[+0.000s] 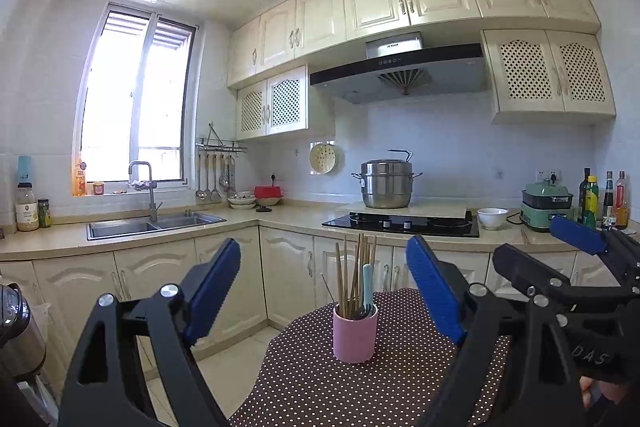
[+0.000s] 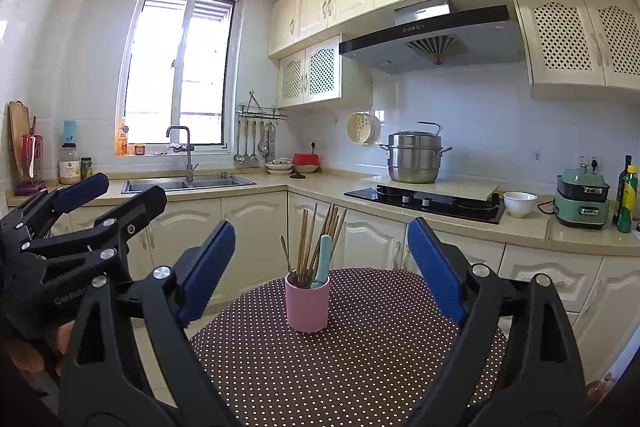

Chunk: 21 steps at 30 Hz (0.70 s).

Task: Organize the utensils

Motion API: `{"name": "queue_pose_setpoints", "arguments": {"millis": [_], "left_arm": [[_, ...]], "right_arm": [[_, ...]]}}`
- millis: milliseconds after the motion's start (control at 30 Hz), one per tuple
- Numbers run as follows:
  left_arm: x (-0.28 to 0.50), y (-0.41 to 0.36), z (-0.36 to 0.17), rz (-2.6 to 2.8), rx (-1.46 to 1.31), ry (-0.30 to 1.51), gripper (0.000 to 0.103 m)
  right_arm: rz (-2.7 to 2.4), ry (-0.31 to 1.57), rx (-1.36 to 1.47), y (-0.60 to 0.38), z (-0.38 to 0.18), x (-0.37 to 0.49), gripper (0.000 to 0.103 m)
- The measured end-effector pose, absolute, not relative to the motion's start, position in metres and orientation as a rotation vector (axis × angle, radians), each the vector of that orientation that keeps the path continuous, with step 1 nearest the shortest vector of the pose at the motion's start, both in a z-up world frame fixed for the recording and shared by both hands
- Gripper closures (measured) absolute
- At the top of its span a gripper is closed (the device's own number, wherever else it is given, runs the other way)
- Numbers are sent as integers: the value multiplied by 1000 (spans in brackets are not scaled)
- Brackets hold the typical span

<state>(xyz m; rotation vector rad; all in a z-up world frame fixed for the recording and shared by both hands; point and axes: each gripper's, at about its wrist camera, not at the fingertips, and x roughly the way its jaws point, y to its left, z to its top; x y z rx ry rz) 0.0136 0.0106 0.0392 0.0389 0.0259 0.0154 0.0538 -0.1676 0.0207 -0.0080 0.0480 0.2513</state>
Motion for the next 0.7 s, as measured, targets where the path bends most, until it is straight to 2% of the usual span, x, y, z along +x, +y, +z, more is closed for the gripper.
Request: {"name": "queue_pose_setpoints", "arguments": {"millis": [700], "left_arm": [[14,11,38,12,34,32,19]], "right_arm": [[253,54,-6,-169,18,54,16]]}}
